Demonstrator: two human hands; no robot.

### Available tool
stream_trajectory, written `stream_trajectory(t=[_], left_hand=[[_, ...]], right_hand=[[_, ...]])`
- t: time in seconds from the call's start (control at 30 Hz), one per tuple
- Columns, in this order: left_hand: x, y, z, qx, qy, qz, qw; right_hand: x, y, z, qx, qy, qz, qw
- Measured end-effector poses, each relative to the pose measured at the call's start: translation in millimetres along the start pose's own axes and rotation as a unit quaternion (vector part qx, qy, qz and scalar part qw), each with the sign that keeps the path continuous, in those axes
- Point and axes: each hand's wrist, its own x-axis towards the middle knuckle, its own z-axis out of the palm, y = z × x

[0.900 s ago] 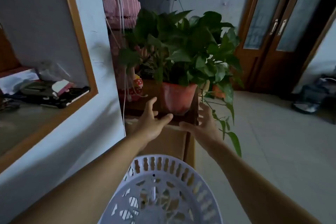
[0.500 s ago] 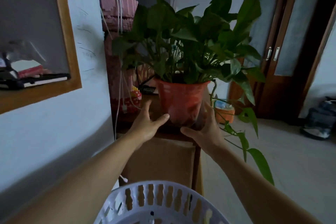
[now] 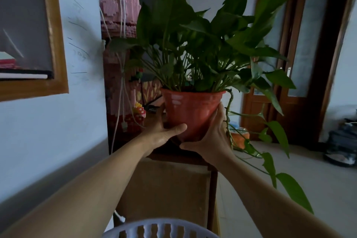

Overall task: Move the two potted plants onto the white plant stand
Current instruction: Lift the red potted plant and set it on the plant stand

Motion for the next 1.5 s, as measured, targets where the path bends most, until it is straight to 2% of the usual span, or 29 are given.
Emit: stream_trajectory(t=[0.1, 0.53, 1.07, 1.5], left_hand=[[3.7, 2.8, 0.8, -0.012, -0.01, -0.003, 1.0], [-21.2, 38.0, 3.8, -0.024, 0.043, 0.013, 0.999], [-94.1, 211.0, -15.0, -0.002, 0.031, -0.005, 0.999], [-187.3, 299.0, -3.6, -0.057, -0.008, 0.057, 0.997]], right_hand=[[1.9, 0.2, 3.8, 0.002, -0.008, 0.014, 1.0], [-6.0, -27.5, -16.2, 0.01, -0.004, -0.005, 1.0], [-31.9, -174.1, -140.0, -0.002, -0.014, 0.018, 1.0], [-105.1, -248.7, -220.9, -0.029, -0.009, 0.036, 0.999]])
